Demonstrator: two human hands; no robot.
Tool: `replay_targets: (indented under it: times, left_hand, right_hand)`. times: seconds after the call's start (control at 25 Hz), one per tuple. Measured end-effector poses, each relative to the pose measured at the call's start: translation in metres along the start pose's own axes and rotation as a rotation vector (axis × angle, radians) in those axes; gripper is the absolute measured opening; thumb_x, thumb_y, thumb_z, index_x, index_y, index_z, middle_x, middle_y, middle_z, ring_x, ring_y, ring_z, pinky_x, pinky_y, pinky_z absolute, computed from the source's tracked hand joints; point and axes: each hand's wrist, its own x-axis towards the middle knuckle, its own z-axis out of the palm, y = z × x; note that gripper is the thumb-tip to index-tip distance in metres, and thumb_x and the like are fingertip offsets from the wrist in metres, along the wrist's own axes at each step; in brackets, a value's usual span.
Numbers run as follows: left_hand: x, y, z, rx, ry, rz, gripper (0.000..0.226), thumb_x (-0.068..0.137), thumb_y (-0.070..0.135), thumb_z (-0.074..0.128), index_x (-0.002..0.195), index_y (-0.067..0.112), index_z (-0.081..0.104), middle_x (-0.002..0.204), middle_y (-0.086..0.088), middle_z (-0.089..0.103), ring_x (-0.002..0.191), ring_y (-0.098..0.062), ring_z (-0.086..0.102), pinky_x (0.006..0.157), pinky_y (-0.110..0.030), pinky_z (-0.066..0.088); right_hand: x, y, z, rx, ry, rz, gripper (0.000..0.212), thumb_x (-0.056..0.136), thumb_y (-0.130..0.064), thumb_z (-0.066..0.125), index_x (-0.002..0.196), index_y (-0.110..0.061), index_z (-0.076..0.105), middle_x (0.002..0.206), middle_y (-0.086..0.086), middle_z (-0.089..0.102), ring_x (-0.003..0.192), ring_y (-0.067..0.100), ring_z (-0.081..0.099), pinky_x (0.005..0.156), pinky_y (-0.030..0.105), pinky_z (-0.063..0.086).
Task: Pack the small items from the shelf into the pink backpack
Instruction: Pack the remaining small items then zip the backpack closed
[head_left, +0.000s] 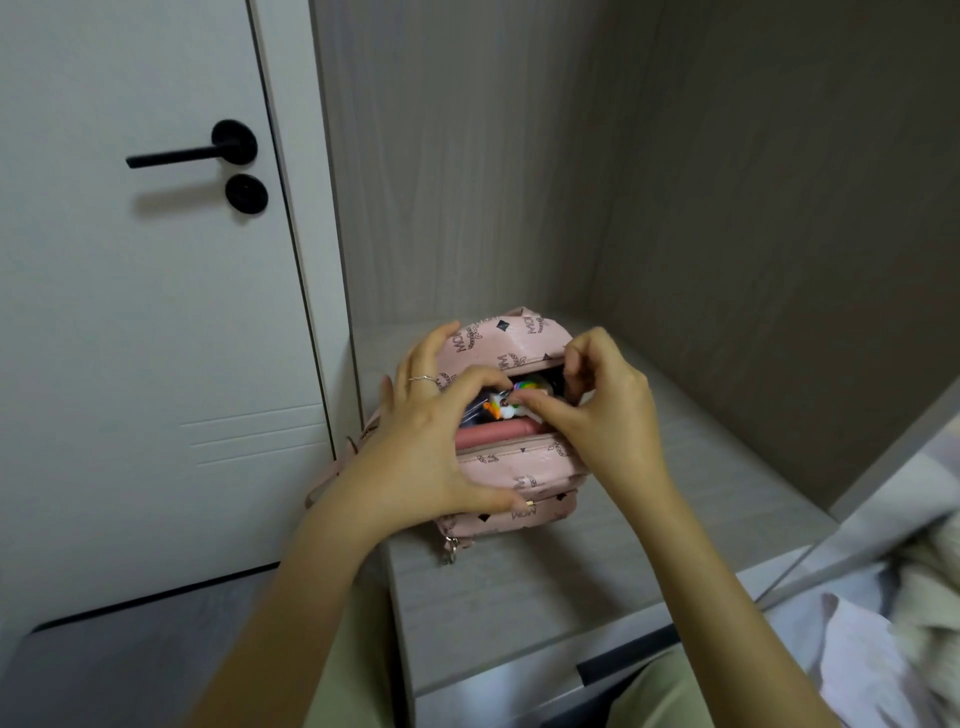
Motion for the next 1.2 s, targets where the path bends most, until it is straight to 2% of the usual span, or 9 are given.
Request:
replay_targets:
  times: [0.16, 0.36, 0.44, 0.6, 0.68, 0.8, 0.88, 1.0, 1.2]
  left_hand:
    - [0.001, 0.003, 0.006, -0.046, 0.107, -0.01, 0.064, 0.045, 0.062, 0.076, 0.1, 0.043, 0.048, 0.146, 0.017, 0.009, 0.137, -0.021, 0.019, 0.108, -0.053, 0.031]
    - [-0.002, -0.007, 0.014, -0.184, 0.145, 0.071, 0.056, 0.057, 0.039, 0.086, 0.106, 0.049, 0.061, 0.154, 0.013, 0.003, 0.143, -0.018, 0.013, 0.111, -0.051, 0.027]
    - [-0.002, -0.01, 0.016, -0.165, 0.16, 0.097, 0.059, 0.058, 0.043, 0.083, 0.111, 0.05, 0.06, 0.156, 0.008, 0.003, 0.144, -0.018, 0.01, 0.112, -0.052, 0.025]
    - [0.003, -0.012, 0.015, -0.119, 0.142, 0.079, 0.064, 0.055, 0.06, 0.075, 0.115, 0.059, 0.052, 0.156, 0.011, -0.002, 0.145, -0.018, 0.004, 0.112, -0.054, 0.024]
    - [0.004, -0.012, 0.014, -0.098, 0.126, 0.074, 0.064, 0.054, 0.064, 0.072, 0.115, 0.056, 0.053, 0.156, 0.013, -0.005, 0.145, -0.017, 0.004, 0.112, -0.055, 0.025]
    - [0.002, -0.012, 0.014, -0.065, 0.113, 0.074, 0.067, 0.053, 0.068, 0.068, 0.116, 0.052, 0.054, 0.155, 0.013, -0.007, 0.145, -0.018, 0.003, 0.111, -0.057, 0.026]
    - [0.002, -0.01, 0.014, -0.042, 0.096, 0.066, 0.071, 0.051, 0.071, 0.066, 0.117, 0.052, 0.052, 0.155, 0.013, -0.009, 0.145, -0.019, 0.0, 0.11, -0.059, 0.025]
    - [0.002, -0.008, 0.013, -0.013, 0.079, 0.062, 0.072, 0.051, 0.073, 0.063, 0.118, 0.05, 0.051, 0.155, 0.012, -0.009, 0.145, -0.02, -0.003, 0.109, -0.062, 0.023]
    - [0.006, -0.004, 0.016, 0.029, 0.099, 0.066, 0.067, 0.053, 0.071, 0.064, 0.115, 0.045, 0.058, 0.153, 0.007, -0.001, 0.144, -0.024, 0.003, 0.108, -0.06, 0.026]
  right_hand:
    - [-0.01, 0.0, 0.003, 0.108, -0.003, 0.017, 0.04, 0.065, -0.048, 0.074, 0.064, -0.025, 0.042, 0.052, -0.005, 0.043, 0.052, 0.016, 0.04, 0.051, 0.034, 0.038]
    - [-0.01, 0.01, -0.013, 0.231, -0.282, -0.034, 0.012, 0.076, -0.017, 0.072, 0.08, -0.023, 0.063, 0.074, -0.009, 0.057, 0.069, 0.004, 0.053, 0.064, 0.016, 0.04]
    - [-0.007, 0.011, -0.019, 0.226, -0.326, -0.05, 0.013, 0.078, -0.01, 0.072, 0.085, -0.02, 0.066, 0.084, -0.005, 0.061, 0.076, 0.006, 0.057, 0.068, 0.012, 0.04]
    - [0.002, 0.004, -0.016, 0.156, -0.263, 0.005, 0.012, 0.079, -0.008, 0.073, 0.085, -0.017, 0.068, 0.083, -0.01, 0.061, 0.071, 0.005, 0.056, 0.064, 0.011, 0.039]
    - [0.0, 0.003, -0.018, 0.105, -0.279, -0.001, 0.011, 0.08, -0.015, 0.072, 0.088, -0.021, 0.067, 0.077, -0.013, 0.06, 0.066, 0.003, 0.054, 0.061, 0.014, 0.04]
    - [-0.007, 0.01, -0.028, 0.04, -0.41, 0.019, 0.011, 0.086, -0.028, 0.063, 0.095, -0.028, 0.058, 0.07, -0.007, 0.056, 0.066, 0.007, 0.05, 0.065, 0.032, 0.046]
    - [-0.01, 0.015, -0.033, 0.11, -0.452, 0.019, 0.014, 0.086, -0.026, 0.062, 0.099, -0.023, 0.057, 0.073, -0.002, 0.055, 0.072, 0.014, 0.052, 0.071, 0.031, 0.045]
    - [-0.011, 0.02, -0.032, 0.308, -0.399, 0.015, 0.018, 0.083, -0.009, 0.064, 0.096, -0.02, 0.059, 0.074, -0.003, 0.052, 0.076, 0.012, 0.051, 0.077, 0.022, 0.042]
    - [-0.019, 0.027, -0.006, 0.585, -0.13, 0.093, 0.023, 0.079, -0.005, 0.062, 0.077, -0.028, 0.061, 0.075, -0.014, 0.06, 0.074, 0.005, 0.053, 0.07, 0.017, 0.043]
